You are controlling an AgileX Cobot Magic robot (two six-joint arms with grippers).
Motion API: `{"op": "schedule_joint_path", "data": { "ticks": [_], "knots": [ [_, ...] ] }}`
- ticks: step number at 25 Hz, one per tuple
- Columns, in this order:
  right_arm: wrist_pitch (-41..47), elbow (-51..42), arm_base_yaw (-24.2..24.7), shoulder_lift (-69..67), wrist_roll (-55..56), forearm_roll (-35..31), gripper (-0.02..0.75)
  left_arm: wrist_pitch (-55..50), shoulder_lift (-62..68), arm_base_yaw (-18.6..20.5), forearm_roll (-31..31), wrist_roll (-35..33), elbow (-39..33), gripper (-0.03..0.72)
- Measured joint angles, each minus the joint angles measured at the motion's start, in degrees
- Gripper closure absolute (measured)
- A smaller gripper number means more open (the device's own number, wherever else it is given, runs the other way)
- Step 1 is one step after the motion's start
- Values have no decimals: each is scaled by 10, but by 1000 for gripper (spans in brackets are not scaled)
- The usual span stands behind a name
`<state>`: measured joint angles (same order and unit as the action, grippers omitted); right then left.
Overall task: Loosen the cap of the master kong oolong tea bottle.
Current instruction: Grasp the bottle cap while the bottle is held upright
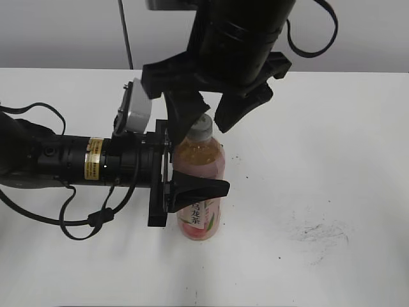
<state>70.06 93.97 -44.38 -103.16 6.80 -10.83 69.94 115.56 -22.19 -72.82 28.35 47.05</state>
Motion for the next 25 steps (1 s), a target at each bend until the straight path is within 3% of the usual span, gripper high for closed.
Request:
{"op": "schedule_joint_path", "data": {
  "ticks": [6,11,15,19,25],
  "knots": [
    [0,0,0,-6,1,0,279,0,0,0,0,0,0,243],
    [1,0,0,-8,-17,9,456,0,0,1,-1,0,0,243],
    [1,0,0,-8,-61,9,455,0,0,1,-1,0,0,243],
    [1,0,0,-8,-162,12,455,0,0,1,-2,0,0,243],
    [1,1,1,-8,-421,15,456,2,0,1,-5,-2,0,243]
  ]
}}
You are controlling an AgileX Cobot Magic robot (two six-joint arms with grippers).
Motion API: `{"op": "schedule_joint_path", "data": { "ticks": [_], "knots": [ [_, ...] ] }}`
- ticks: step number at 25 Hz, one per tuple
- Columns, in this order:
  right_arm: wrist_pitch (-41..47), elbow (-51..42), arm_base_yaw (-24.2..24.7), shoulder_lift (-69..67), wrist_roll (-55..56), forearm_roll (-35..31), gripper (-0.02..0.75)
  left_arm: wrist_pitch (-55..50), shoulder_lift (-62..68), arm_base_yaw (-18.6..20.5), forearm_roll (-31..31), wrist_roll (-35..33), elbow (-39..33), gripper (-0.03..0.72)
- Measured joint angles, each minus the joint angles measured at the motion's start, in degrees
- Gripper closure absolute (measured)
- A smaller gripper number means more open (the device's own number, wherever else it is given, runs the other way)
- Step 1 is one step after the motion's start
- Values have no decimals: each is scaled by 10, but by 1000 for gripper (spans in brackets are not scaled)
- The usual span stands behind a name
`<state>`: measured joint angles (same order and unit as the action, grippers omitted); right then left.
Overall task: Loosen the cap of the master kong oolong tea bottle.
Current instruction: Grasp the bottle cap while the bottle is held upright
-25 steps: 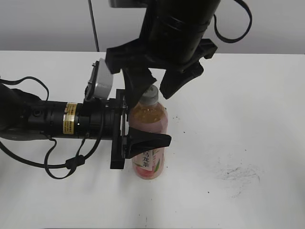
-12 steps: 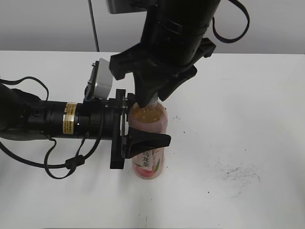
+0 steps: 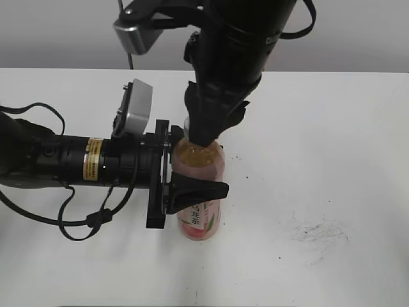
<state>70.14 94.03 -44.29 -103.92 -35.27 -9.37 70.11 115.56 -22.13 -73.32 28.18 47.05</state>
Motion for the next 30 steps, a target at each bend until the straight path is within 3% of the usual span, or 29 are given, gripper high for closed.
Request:
{"op": "schedule_joint_path", "data": {
  "ticks": [9,18,22,30],
  "knots": [
    [0,0,3,0,-494,-31,456,5,-2,0,-20,-5,-3,243],
    [-5,1,3,0,-855,-37,456,5,-2,0,-18,-5,-3,243],
    [-6,1,2,1,-877,-32,456,3,-2,0,-15,-4,-3,243],
    [-8,1,0,1,-735,-15,397,1,-2,-1,-7,2,-3,243]
  ]
}}
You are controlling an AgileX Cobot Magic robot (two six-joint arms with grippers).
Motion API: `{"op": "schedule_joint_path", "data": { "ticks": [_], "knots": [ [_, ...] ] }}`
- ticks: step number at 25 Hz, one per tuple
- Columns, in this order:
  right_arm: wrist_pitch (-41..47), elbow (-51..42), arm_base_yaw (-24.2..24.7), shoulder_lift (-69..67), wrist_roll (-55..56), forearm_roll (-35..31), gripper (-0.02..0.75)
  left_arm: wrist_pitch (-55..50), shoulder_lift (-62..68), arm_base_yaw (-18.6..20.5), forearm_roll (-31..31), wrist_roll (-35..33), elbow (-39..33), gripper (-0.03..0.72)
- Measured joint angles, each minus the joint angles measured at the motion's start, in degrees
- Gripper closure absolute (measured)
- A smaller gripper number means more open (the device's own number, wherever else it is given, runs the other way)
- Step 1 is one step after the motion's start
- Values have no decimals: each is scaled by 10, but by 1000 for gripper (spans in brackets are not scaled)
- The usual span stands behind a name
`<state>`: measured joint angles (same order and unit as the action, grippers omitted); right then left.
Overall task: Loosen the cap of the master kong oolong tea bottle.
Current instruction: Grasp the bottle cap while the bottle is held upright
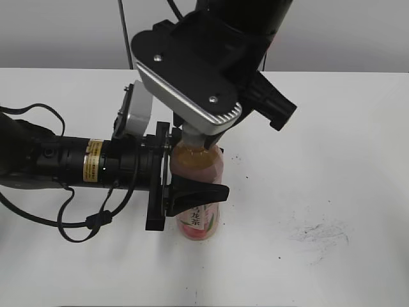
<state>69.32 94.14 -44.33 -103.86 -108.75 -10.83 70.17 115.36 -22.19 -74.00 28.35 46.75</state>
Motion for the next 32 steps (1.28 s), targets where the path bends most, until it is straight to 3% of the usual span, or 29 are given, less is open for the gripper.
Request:
{"op": "schedule_joint_path", "data": {
  "ticks": [5,11,19,24,32],
  "knots": [
    [2,1,0,8,149,17,351,0,0,0,1,2,0,243],
    [5,53,0,12,539,18,214,0,0,0,1,2,0,243],
    [5,62,0,13,955,30,204,-1,0,0,2,2,0,243],
    [5,56,0,13,1064,32,272,-2,0,0,4,3,0,243],
    [6,16,0,13,1102,7,279,-2,0,0,5,4,0,243]
  ]
}}
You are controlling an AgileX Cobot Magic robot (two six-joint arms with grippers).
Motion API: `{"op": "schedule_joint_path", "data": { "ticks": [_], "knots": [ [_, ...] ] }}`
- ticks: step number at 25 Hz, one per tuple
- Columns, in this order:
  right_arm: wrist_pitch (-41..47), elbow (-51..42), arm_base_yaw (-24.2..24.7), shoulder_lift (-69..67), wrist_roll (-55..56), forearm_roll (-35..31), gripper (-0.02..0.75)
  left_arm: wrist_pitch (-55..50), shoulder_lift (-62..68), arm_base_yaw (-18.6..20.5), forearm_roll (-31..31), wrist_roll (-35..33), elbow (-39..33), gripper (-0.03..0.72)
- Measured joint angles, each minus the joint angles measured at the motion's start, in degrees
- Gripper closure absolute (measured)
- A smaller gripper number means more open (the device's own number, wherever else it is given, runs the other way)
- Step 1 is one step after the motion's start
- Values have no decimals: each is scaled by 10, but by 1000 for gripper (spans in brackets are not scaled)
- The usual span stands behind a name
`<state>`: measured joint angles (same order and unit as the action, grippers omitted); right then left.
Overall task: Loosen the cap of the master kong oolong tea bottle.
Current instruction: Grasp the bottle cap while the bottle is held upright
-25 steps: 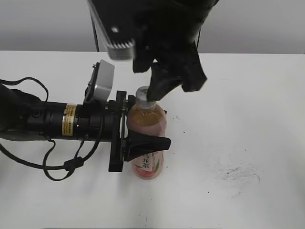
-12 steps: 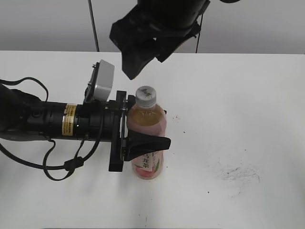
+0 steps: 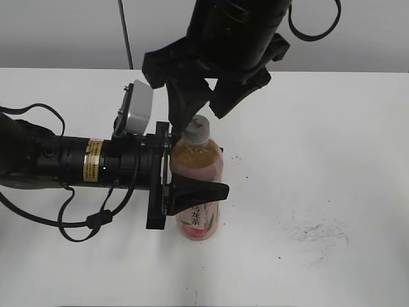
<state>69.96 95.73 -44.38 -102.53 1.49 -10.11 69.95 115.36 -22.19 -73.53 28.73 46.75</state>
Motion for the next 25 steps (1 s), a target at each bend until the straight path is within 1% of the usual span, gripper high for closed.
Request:
{"op": "schedule_joint_path", "data": {
  "ticks": [7,9,12,15,17,21,25],
  "knots": [
    [0,-1,0,-30,15,-6,289,0,0,0,0,0,0,243],
    [1,-1,0,-32,17,-6,318,0,0,0,0,1,0,243],
    [1,-1,0,-32,18,-7,381,0,0,0,0,1,0,243],
    [1,-1,0,-32,19,-6,402,0,0,0,0,1,0,243],
    [1,3,0,-32,19,-5,396,0,0,0,0,1,0,243],
    [1,14,0,-32,19,-4,347,0,0,0,0,1,0,243],
    [1,17,0,-32,19,-4,339,0,0,0,0,1,0,243]
  ]
}}
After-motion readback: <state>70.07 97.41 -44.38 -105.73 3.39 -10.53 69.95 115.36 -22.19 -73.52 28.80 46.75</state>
